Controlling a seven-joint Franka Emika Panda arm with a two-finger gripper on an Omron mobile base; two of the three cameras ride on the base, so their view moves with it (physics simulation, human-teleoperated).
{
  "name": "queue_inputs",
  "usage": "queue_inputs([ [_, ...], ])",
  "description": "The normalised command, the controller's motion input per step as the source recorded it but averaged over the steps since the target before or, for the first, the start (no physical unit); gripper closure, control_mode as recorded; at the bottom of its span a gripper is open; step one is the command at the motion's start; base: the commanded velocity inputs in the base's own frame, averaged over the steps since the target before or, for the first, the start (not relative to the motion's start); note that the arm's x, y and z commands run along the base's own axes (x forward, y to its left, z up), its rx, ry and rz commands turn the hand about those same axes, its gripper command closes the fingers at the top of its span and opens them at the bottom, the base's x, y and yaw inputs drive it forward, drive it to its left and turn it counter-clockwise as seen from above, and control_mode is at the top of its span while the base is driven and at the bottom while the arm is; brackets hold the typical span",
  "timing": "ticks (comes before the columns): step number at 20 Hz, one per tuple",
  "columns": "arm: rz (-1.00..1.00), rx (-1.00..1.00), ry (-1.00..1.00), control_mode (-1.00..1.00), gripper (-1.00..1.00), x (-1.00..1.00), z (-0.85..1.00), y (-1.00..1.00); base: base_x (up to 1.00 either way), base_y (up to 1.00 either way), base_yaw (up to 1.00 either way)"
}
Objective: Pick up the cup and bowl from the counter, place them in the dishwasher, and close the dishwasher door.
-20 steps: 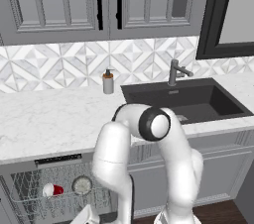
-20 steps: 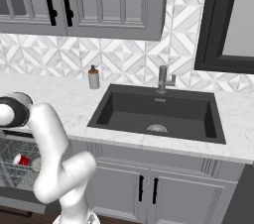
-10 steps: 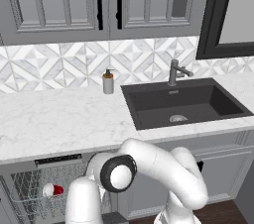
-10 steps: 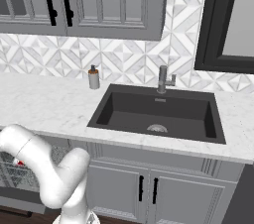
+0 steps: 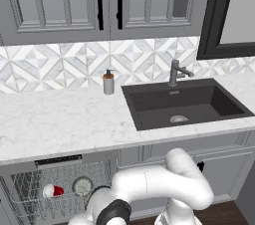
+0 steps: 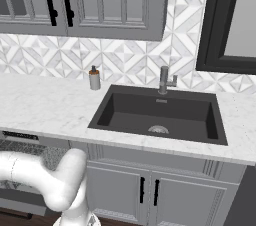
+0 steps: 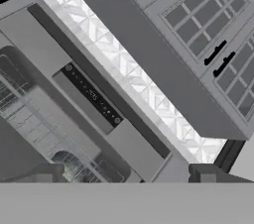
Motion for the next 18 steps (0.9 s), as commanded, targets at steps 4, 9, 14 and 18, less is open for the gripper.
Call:
queue_inputs([
  [4, -0.07, -0.01, -0.01, -1.0, -1.0, 0.84, -0.42, 0.17, 0.0, 0.0, 0.0],
  [9, -0.09, 0.0, 0.0, -1.0, -1.0, 0.1, -0.46, 0.37, 0.0, 0.0, 0.0],
  [14, -0.07, 0.0, 0.0, -1.0, -1.0, -0.04, -0.6, 0.38, 0.0, 0.0, 0.0],
  [18, 0.08, 0.0, 0.03, -1.0, -1.0, -0.36, -0.51, 0.45, 0.0, 0.0, 0.0],
])
